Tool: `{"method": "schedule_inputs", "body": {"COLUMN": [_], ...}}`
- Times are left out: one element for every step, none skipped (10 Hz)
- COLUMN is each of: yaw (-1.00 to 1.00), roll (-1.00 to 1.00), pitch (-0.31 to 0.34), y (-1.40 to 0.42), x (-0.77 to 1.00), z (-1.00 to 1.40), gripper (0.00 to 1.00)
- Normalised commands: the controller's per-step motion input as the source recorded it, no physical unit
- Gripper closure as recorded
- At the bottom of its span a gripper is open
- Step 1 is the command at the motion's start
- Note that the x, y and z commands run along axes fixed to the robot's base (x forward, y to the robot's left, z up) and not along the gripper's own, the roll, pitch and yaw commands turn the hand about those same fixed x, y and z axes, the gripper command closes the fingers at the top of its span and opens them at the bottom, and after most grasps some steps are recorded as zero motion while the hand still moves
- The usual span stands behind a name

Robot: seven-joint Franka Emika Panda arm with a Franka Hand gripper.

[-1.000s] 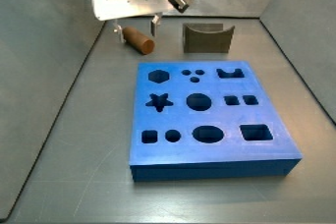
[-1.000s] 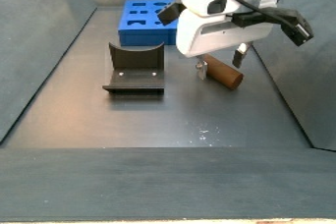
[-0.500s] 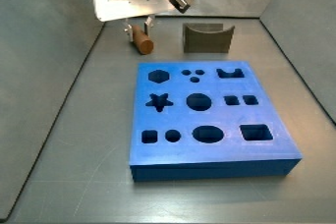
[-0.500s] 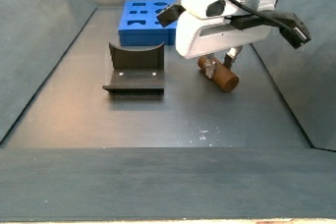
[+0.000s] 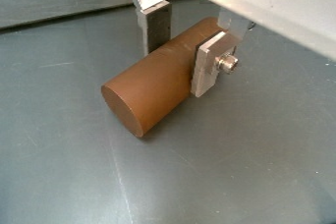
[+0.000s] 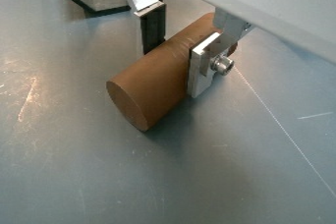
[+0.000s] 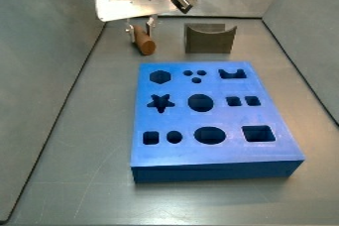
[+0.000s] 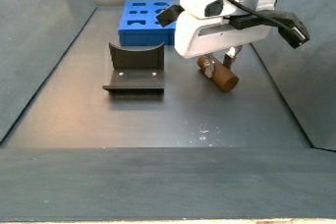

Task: Pick up the round object. Move up. Place the round object on the fixture. Regrasp the round object. Move to above the board. Insert the round object.
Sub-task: Pick up the round object, then move up, then place the round object on the fixture.

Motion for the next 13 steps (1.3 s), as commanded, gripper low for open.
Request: {"method": "schedule_inputs", "body": {"yaw": [0.00, 0.00, 0.00, 0.02, 0.02, 0.01, 0.00, -0.01, -0.01, -0.01, -0.01, -0.01, -0.01], "roll": [0.00, 0.00, 0.00, 0.00, 0.00, -0.01, 0.00, 0.00, -0.01, -0.01, 0.00, 0.00, 0.00], "pitch": [0.000, 0.000, 0.000, 0.022, 0.047, 0.080, 0.000, 0.033, 0.052, 0.067, 0.073, 0.063, 0.059], "y": [0.00, 0.00, 0.00, 0.02, 0.02, 0.01, 0.00, 0.00, 0.00, 0.00, 0.00, 0.00, 0.00], "x": [0.00, 0.00, 0.00, -0.02, -0.03, -0.04, 0.00, 0.00, 0.00, -0.01, -0.01, -0.01, -0.02], "z": [0.00, 0.00, 0.36, 0.36, 0.33, 0.21, 1.00, 1.00, 1.00, 1.00, 1.00, 1.00, 1.00], "gripper": [1.00, 1.00, 1.00, 1.00, 1.00, 1.00, 1.00, 1.00, 1.00, 1.00, 1.00, 1.00, 1.00]}}
